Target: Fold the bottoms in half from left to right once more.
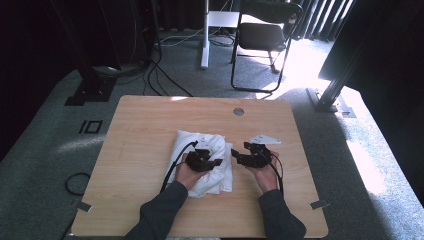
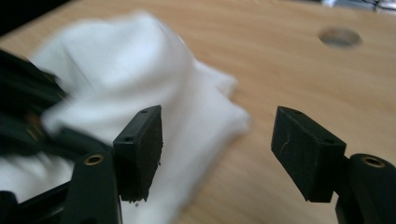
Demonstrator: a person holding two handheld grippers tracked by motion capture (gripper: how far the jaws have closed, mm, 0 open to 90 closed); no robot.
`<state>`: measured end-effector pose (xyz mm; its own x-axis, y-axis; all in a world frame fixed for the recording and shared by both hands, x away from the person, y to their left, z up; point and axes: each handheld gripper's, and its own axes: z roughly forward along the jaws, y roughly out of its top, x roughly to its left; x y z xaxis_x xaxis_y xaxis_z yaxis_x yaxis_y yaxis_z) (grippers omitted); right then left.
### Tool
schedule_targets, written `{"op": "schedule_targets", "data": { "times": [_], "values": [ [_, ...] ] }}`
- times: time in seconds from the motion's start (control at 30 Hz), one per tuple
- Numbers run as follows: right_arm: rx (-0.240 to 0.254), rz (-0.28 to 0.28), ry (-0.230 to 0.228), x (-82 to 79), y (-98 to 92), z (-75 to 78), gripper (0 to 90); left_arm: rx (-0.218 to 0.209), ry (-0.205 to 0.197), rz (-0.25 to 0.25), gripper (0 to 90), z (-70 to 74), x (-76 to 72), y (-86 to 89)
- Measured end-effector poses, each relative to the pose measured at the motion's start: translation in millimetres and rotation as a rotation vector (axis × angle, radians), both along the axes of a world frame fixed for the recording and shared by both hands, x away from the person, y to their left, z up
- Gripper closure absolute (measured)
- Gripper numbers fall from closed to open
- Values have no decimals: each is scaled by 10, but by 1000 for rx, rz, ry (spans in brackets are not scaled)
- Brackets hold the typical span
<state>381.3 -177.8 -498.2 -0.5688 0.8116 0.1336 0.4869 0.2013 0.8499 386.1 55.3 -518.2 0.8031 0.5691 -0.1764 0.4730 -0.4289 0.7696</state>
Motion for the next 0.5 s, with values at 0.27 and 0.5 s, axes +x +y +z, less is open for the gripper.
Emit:
{"op": "schedule_targets", "data": {
  "times": [0.27,0.5],
  "values": [
    [1,53,-6,247,444,214,398,-53,-47,-23,556,189,-122,96],
    [15,-5,93,428,441,-15,435,-167,-115,-9,517,540,-264,453]
  ]
}}
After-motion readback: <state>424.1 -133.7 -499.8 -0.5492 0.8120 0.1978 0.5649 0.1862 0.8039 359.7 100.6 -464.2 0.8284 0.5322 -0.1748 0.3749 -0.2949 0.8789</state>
